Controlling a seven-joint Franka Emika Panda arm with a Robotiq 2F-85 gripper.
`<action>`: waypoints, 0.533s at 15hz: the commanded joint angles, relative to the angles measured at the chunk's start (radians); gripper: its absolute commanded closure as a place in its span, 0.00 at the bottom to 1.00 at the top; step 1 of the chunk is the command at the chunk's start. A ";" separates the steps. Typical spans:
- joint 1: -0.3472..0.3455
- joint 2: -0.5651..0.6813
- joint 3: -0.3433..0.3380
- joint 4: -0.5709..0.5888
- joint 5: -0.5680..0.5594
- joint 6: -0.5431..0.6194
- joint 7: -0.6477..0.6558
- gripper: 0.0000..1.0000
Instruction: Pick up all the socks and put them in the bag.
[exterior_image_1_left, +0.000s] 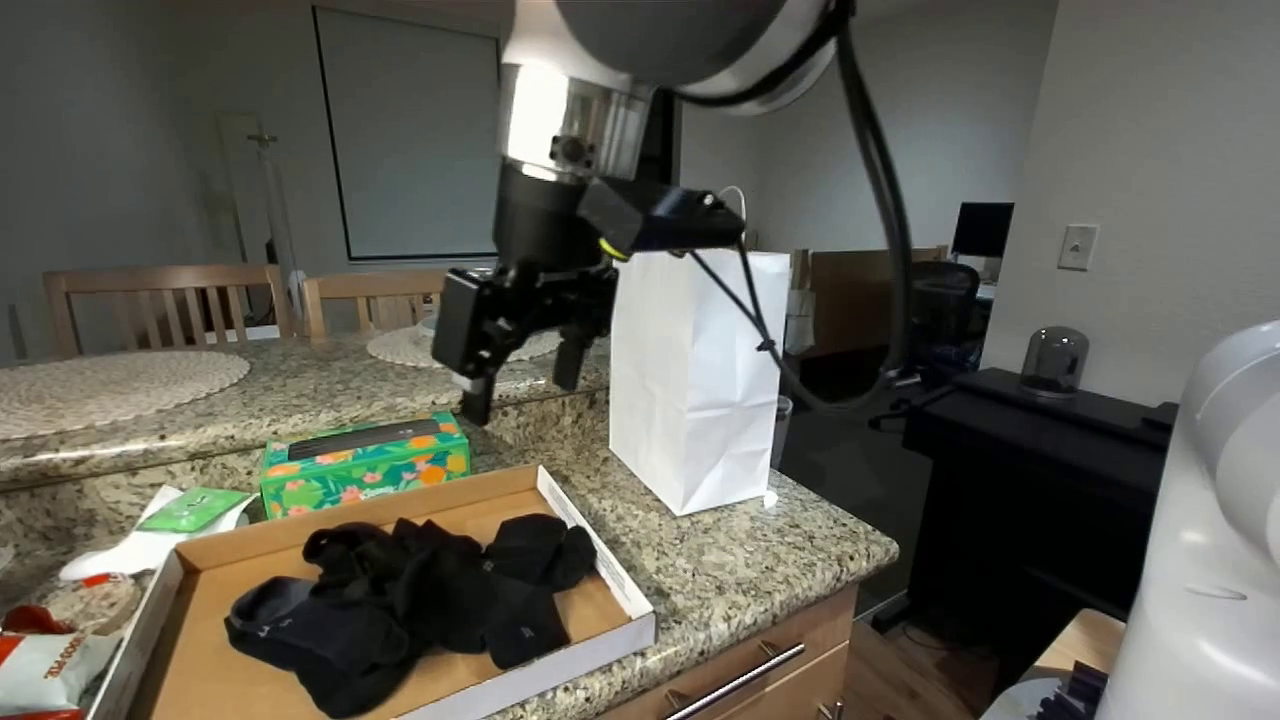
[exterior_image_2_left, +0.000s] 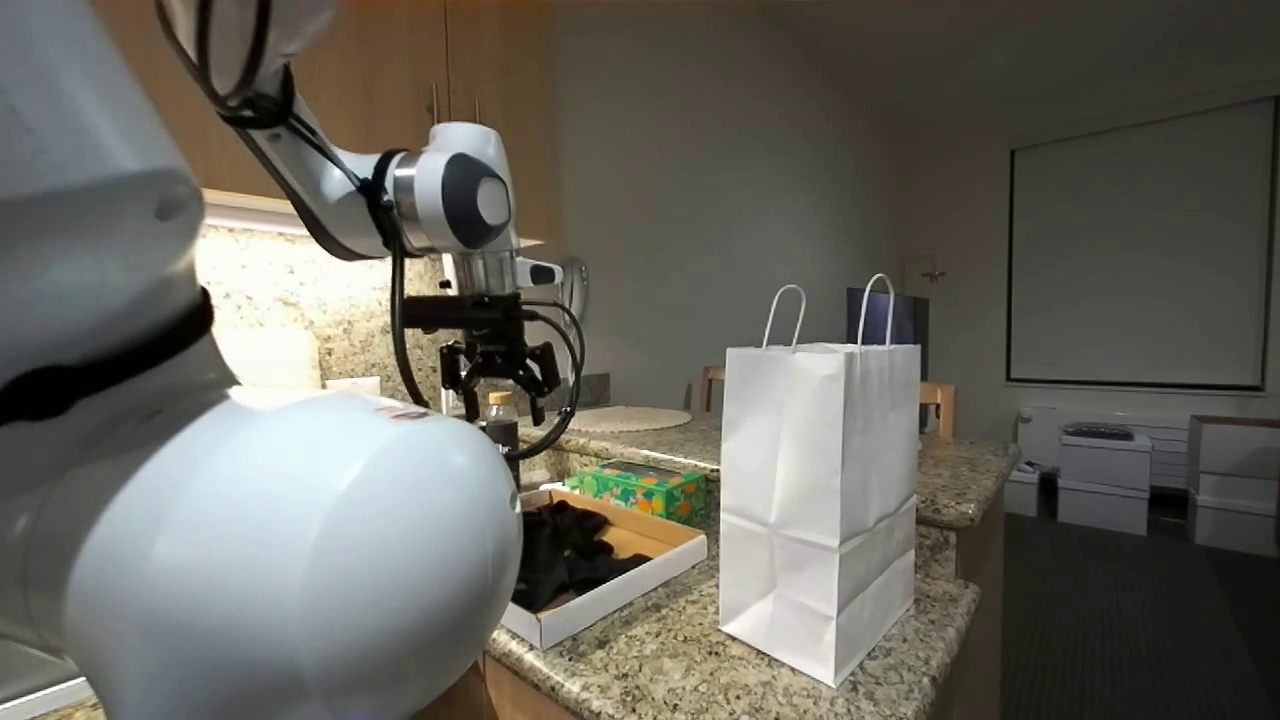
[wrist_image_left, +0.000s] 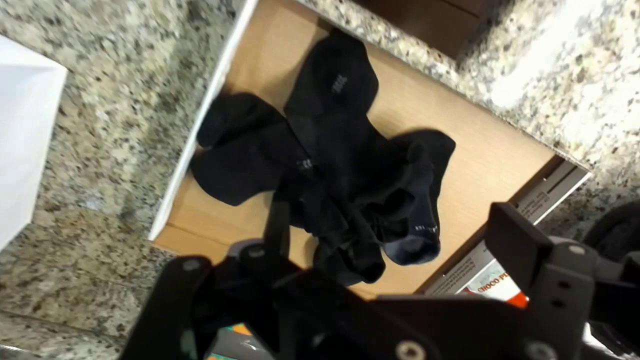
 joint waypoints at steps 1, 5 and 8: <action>-0.057 0.260 0.034 0.137 -0.017 0.133 -0.018 0.00; -0.071 0.528 0.005 0.245 -0.190 0.321 0.060 0.00; -0.023 0.699 -0.067 0.320 -0.404 0.420 0.110 0.00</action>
